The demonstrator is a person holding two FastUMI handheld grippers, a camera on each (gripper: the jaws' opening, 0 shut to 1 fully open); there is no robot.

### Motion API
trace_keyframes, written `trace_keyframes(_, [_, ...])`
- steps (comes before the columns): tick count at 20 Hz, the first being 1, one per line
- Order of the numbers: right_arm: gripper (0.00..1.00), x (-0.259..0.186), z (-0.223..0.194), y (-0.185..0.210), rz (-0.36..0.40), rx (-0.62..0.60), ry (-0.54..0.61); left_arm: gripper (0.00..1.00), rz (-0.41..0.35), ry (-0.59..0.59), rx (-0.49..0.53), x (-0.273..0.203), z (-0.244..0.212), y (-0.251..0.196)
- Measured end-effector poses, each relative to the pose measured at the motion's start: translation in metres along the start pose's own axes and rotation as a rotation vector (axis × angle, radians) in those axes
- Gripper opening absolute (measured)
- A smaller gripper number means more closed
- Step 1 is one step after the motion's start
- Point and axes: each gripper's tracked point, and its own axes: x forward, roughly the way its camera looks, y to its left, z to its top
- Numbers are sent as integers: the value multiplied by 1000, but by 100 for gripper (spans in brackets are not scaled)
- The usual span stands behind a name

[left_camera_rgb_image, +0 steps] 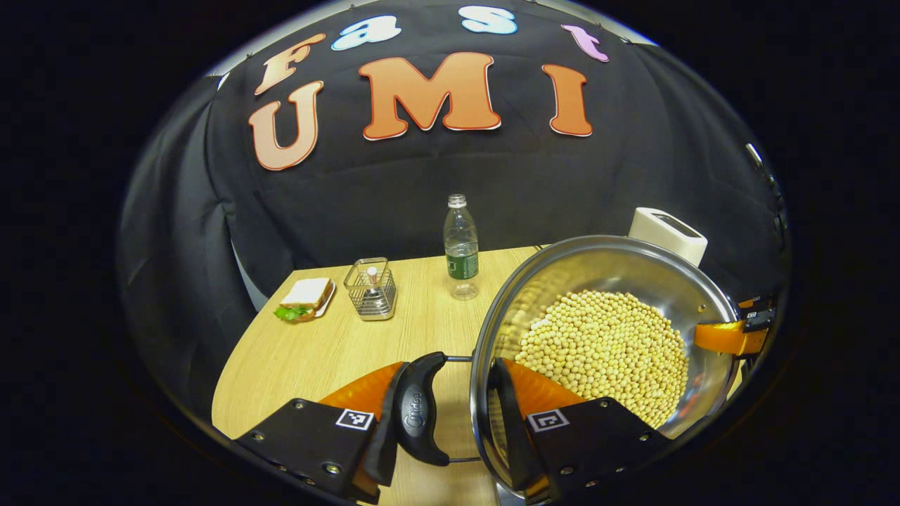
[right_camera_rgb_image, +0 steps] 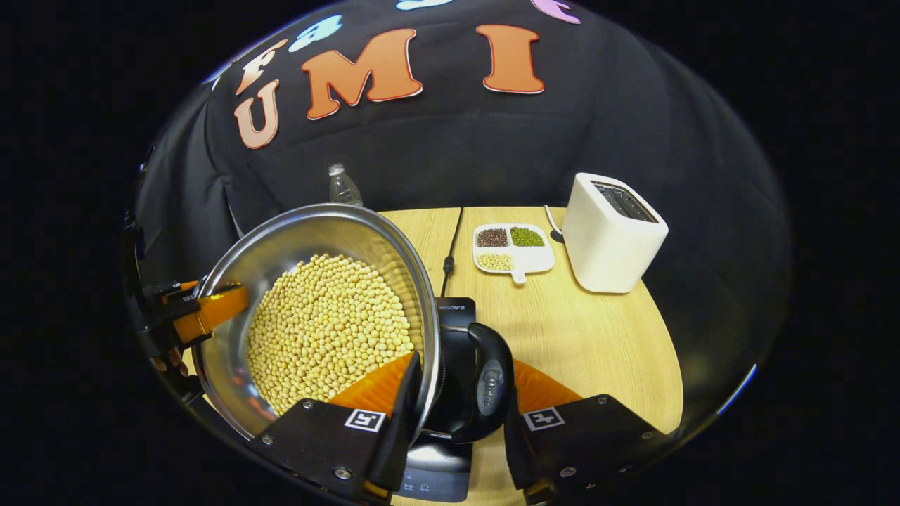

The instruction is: First push the handle of the pot to place it horizontally, then grasp the pot with both hands and set it on the induction cooktop.

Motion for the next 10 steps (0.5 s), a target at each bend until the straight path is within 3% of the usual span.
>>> trace_keyframes(8, [57, 16, -1, -17, -8, 16, 6, 64, -7, 11, 9, 6, -1, -4])
trace_keyframes(9, [53, 18, -3, -19, -9, 17, 15, 64, -7, 15, 8, 7, -2, -4])
trace_keyframes(10, [57, 22, -2, -20, -10, 16, 13, 64, -7, 19, 9, 7, -2, -5])
